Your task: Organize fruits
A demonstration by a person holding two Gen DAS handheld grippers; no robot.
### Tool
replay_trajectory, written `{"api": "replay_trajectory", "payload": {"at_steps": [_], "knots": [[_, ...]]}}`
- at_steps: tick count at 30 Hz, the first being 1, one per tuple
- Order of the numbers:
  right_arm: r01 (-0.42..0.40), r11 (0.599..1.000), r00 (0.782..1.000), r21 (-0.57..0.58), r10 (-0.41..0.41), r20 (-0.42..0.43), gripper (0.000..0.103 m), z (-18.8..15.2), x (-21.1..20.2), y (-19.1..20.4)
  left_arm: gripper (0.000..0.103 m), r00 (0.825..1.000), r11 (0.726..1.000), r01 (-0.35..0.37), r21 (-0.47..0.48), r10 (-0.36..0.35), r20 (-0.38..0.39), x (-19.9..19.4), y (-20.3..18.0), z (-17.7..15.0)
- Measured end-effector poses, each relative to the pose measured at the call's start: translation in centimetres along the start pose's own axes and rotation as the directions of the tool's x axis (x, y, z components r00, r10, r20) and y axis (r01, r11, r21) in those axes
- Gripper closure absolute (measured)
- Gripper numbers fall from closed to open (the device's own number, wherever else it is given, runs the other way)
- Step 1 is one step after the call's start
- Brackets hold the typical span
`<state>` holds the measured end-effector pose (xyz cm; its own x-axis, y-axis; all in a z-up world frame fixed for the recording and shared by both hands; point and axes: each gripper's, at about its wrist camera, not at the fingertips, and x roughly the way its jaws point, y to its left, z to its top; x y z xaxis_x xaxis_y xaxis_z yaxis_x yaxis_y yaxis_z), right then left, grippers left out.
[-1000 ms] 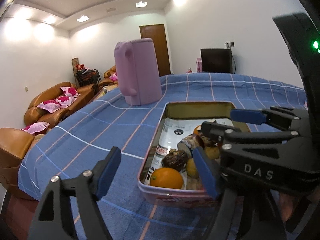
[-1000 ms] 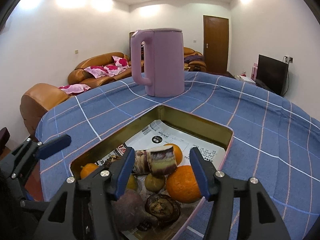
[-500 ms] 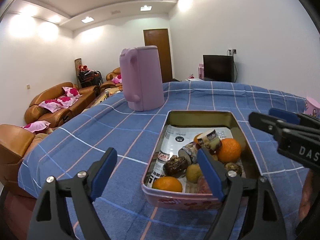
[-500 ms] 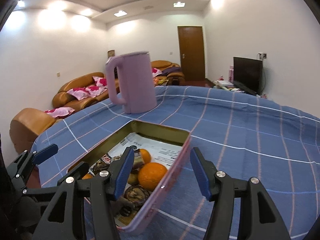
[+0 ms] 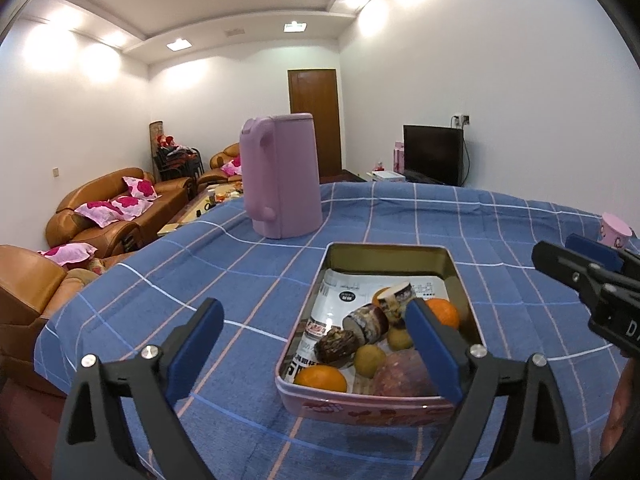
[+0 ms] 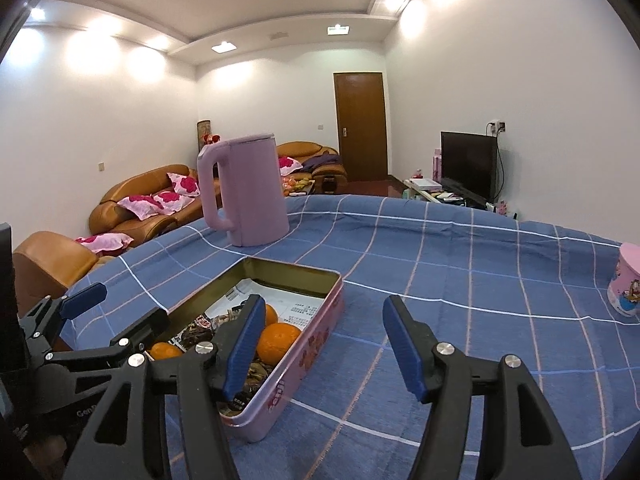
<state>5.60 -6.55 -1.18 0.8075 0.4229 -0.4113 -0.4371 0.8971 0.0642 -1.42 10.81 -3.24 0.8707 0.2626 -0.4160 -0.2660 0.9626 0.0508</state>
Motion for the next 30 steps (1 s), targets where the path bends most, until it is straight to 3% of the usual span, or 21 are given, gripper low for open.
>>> {"api": "replay_trajectory", "payload": {"at_steps": [30], "knots": [[0.013,1.000,0.999,0.010,-0.014,0.037,0.039,0.0,-2.2,-0.4,0.000,0.999,0.999,0.035,0.011,-0.035,0.019,-1.3,-1.1,0.7]]}}
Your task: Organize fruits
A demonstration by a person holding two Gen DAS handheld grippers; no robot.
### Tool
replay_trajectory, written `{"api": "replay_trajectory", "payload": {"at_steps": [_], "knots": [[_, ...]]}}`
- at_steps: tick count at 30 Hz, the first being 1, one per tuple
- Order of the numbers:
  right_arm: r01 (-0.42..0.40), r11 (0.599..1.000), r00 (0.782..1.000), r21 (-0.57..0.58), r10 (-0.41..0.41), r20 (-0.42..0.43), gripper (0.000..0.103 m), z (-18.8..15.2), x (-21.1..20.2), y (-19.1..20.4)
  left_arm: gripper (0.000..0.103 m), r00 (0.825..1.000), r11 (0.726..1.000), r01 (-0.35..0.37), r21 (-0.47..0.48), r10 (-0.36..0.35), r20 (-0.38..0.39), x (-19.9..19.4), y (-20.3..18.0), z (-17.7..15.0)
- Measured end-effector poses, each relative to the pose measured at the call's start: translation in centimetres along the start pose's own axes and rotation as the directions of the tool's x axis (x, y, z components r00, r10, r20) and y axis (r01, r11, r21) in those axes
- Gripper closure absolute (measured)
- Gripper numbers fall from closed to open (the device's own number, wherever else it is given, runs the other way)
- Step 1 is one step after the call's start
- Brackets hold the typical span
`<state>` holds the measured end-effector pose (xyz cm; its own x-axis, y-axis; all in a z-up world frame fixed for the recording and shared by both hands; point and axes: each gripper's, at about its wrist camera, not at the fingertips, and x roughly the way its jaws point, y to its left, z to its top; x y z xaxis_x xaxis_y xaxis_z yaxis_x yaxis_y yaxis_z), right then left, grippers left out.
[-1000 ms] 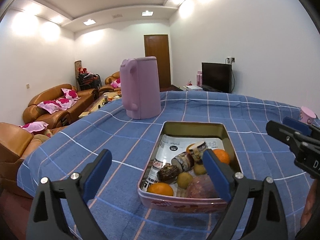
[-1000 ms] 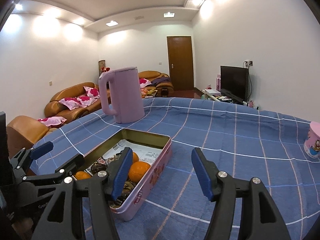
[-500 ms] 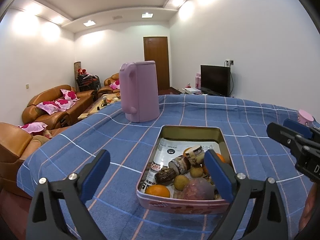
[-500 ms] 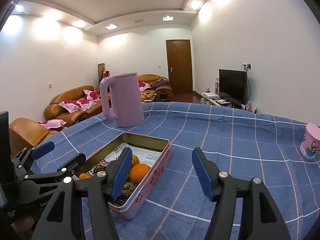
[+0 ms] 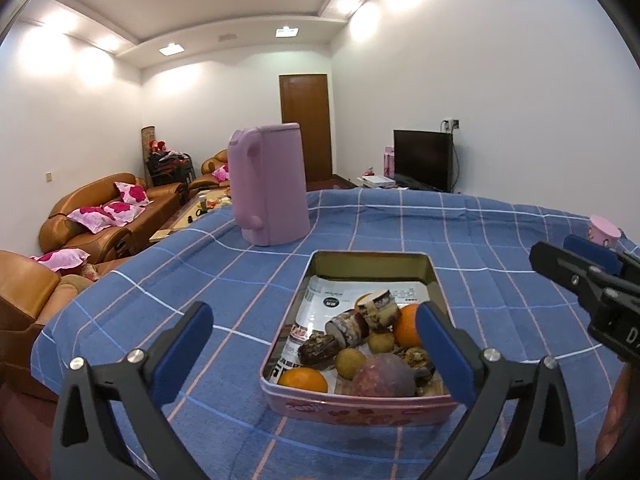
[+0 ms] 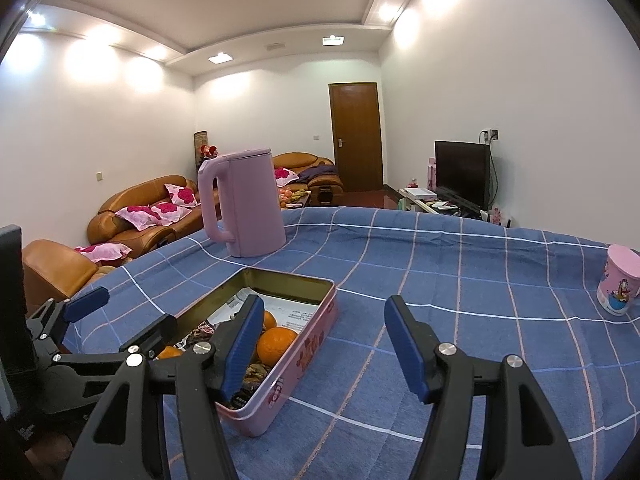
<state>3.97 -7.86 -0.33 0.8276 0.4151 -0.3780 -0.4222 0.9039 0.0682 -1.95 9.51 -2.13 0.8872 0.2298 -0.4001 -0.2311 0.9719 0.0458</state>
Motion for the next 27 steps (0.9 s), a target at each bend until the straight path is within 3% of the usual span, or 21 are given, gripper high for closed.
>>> {"api": "replay_trajectory", "payload": {"at_steps": [8,27], "knots": [[0.014,1.000,1.000,0.011,-0.014,0.011,0.039,0.1,-0.6,-0.7,0.000,0.999,1.000,0.008,0.000,-0.008,0.031,-0.8,-0.3,1.0],[0.029,0.999,1.000,0.017,-0.029,-0.001,0.038,-0.3,-1.0,-1.7,0.000,1.000,1.000,0.011,0.002,-0.011,0.019,-0.6,-0.6,1.0]]}}
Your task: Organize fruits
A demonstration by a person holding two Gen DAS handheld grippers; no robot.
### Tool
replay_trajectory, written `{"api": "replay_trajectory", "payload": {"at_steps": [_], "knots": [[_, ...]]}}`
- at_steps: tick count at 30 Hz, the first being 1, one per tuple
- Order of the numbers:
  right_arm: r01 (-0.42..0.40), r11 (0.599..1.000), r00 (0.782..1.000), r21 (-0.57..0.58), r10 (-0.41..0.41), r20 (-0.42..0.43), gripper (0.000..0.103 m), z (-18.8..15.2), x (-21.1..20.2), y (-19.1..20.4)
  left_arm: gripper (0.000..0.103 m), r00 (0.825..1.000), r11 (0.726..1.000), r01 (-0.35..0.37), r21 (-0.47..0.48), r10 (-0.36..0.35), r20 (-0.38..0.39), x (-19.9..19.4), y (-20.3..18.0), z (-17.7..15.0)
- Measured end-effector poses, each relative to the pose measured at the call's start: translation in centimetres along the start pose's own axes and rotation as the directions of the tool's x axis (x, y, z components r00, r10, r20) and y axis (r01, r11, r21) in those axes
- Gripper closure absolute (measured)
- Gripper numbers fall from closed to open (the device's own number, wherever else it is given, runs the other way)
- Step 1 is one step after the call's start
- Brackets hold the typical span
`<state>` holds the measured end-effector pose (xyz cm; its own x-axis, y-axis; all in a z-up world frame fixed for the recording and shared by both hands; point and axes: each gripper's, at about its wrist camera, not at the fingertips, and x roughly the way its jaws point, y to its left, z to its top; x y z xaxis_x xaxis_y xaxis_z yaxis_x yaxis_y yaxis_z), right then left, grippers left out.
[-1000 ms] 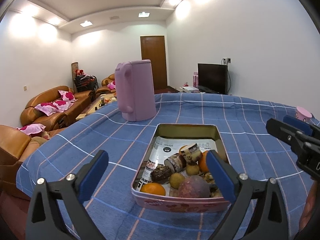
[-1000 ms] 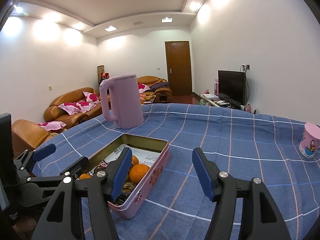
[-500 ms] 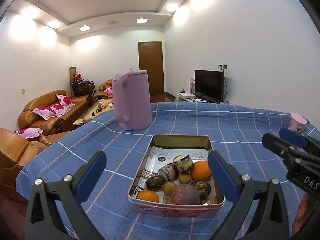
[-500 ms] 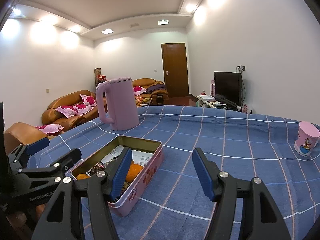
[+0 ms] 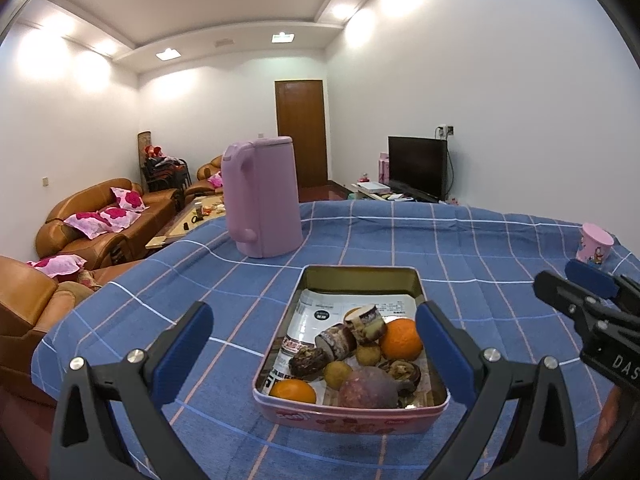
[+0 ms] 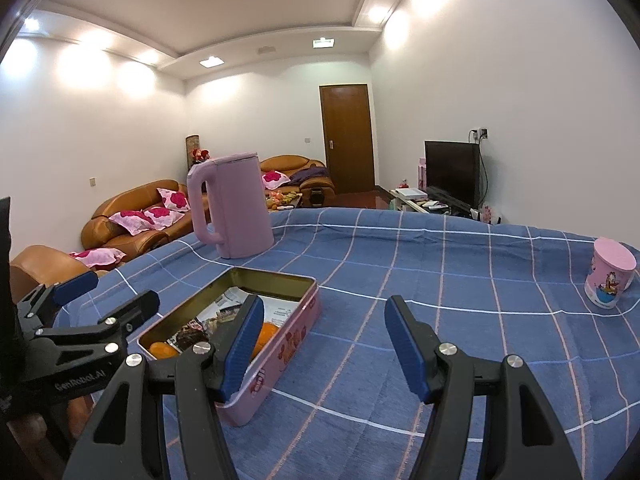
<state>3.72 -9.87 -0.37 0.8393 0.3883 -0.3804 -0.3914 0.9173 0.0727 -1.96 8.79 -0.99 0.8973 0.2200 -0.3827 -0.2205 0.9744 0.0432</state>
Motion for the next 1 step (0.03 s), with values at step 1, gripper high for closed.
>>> {"api": "replay_trajectory", "payload": {"at_steps": [1], "knots": [[0.004,1.000,1.000,0.000,-0.004,-0.005,0.038,-0.15,-0.03,-0.25,0.000,1.000,1.000,0.003,-0.001,-0.003,-0.002,0.04,0.03,-0.02]]}}
